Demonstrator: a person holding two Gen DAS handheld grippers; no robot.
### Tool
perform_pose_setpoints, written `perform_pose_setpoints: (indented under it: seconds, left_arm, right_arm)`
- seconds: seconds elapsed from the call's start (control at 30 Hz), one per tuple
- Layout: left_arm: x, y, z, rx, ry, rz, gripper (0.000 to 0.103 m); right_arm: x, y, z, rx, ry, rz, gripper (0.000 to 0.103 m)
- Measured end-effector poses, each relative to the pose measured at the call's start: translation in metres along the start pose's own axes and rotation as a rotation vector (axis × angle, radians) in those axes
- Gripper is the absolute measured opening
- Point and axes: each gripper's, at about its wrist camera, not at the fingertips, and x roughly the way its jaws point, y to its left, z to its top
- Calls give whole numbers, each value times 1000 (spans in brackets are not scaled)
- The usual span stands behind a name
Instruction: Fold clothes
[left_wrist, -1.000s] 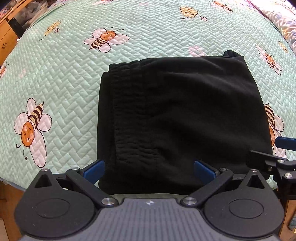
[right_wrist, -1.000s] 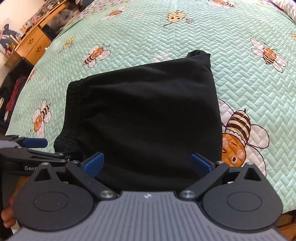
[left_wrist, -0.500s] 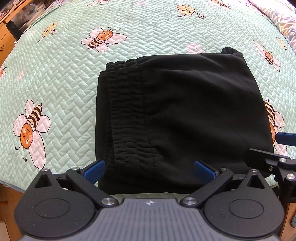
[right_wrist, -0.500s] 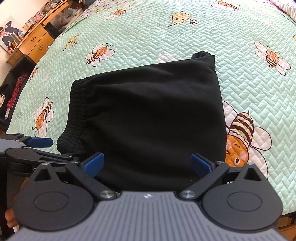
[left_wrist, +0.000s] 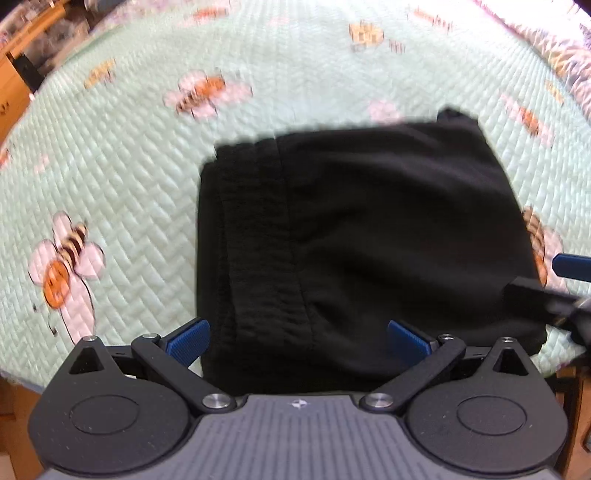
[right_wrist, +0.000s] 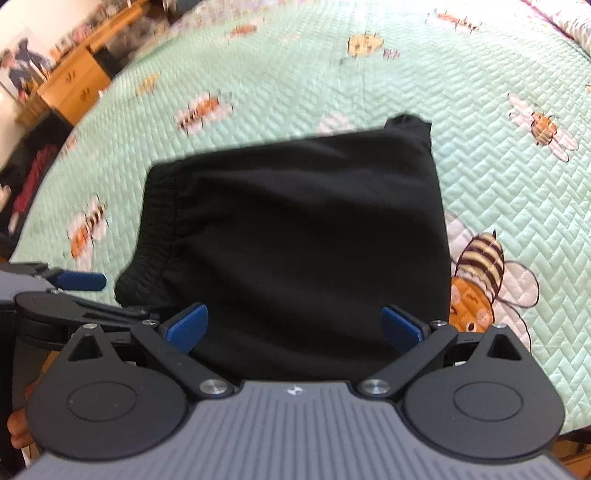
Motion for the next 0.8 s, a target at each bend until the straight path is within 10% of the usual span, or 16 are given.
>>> perform_pose_setpoints:
  seconds: [0.23, 0.43, 0.67, 0.8]
  left_arm:
    - [-30, 9, -4, -19, -202, -82, 102]
    - [-59, 0, -14, 42, -428, -62, 102]
    - [-96, 6, -51, 72, -916, -42, 103]
    - [-71, 54, -45, -96, -779, -245, 103]
  right_arm:
    - [-41, -31, -15, 44, -328, 338, 101]
    - [-58, -36, -27, -20, -521, 447, 103]
    - [-93, -42, -49, -97, -846, 376, 103]
    - [-74, -75, -37, 61, -734, 287, 103]
